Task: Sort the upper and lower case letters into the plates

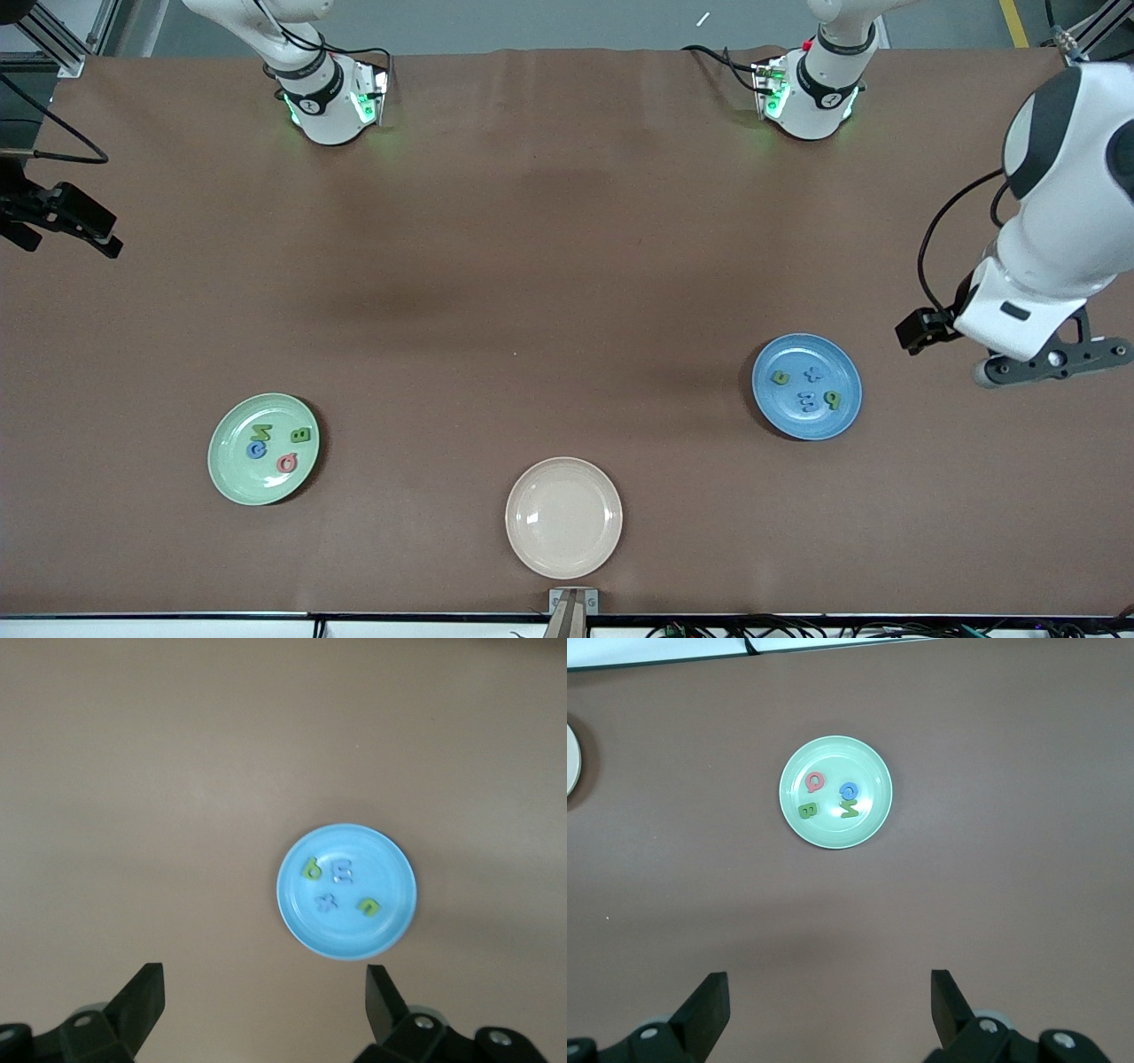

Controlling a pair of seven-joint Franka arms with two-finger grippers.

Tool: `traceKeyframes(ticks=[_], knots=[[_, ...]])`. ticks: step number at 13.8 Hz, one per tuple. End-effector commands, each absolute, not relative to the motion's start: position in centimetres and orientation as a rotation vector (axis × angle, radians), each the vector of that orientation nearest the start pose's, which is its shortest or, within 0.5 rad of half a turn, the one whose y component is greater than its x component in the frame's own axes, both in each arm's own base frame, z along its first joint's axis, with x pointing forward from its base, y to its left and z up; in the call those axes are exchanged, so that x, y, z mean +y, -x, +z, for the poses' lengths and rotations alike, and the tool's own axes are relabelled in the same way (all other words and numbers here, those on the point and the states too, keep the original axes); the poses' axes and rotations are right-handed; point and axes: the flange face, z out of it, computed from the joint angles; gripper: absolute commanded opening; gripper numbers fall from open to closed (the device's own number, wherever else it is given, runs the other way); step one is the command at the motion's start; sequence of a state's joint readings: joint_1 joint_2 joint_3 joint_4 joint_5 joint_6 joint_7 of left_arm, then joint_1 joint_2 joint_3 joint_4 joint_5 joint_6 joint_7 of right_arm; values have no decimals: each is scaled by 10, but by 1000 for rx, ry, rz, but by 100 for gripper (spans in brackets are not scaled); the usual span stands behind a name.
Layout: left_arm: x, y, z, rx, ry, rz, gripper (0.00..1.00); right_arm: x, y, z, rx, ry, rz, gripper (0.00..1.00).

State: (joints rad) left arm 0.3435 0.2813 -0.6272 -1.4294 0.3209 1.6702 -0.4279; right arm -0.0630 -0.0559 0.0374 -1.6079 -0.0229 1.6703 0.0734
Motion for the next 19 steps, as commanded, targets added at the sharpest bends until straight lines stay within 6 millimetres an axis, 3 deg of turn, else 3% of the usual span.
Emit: traceKeyframes(ticks=[1, 5, 11, 13, 15, 18, 19], knots=[[-104, -611, 586, -188, 3045, -78, 100, -16, -540, 651, 158, 3142, -198, 100], [-115, -587, 625, -190, 3061, -128, 100, -16, -539, 652, 156, 3144, -198, 100], [-112, -584, 629, -69, 3061, -120, 100, -16, -539, 653, 156, 3144, -201, 100], [-99, -573, 649, -7, 3037, -168, 100, -16, -539, 652, 154, 3152, -199, 100], [-79, -571, 650, -40, 3065, -126, 100, -16, -539, 653, 154, 3153, -202, 100], [-46, -554, 650, 63, 3087, -73, 100, -16, -539, 653, 151, 3153, -199, 100], [-51, -548, 652, 70, 3090, -75, 100, -16, -539, 653, 151, 3153, -199, 100]])
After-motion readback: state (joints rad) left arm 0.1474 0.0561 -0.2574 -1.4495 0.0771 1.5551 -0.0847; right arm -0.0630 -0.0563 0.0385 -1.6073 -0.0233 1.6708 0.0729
